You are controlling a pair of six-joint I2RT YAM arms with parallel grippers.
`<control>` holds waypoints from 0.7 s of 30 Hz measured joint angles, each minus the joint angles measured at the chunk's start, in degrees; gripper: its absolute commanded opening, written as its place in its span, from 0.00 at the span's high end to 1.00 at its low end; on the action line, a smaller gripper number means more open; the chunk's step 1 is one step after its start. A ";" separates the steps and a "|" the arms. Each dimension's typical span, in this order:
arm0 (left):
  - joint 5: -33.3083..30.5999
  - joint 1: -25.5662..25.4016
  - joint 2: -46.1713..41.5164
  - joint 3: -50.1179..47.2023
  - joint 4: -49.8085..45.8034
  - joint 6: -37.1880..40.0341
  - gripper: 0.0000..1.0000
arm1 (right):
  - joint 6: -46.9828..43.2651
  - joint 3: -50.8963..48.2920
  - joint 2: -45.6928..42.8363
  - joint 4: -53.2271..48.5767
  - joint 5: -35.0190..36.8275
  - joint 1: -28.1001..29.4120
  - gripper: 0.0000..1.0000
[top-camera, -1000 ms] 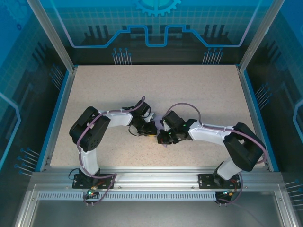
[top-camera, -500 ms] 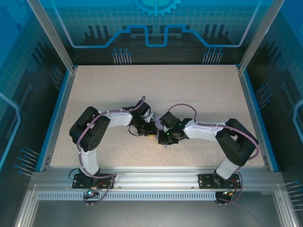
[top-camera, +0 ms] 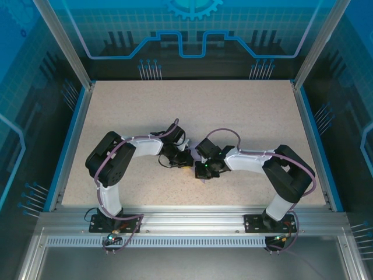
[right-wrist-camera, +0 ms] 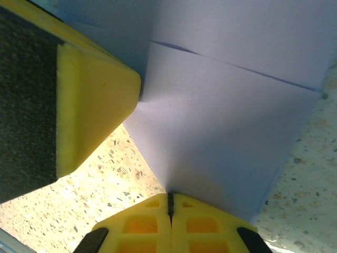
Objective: Fold a paper plane with a square sheet of paper (fold left side to right side)
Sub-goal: Fold the paper at the center of the table.
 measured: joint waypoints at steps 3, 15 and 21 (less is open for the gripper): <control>0.00 0.00 0.00 0.02 -0.02 0.00 0.89 | 0.02 -0.37 -0.52 -0.26 0.15 0.00 0.96; -0.02 0.00 0.02 0.09 -0.11 0.00 0.89 | 0.24 -5.27 -5.16 -1.22 0.46 0.00 0.96; -0.02 -0.26 0.07 0.13 -0.24 0.00 0.89 | 0.24 -7.04 -6.54 -0.42 0.26 0.00 0.96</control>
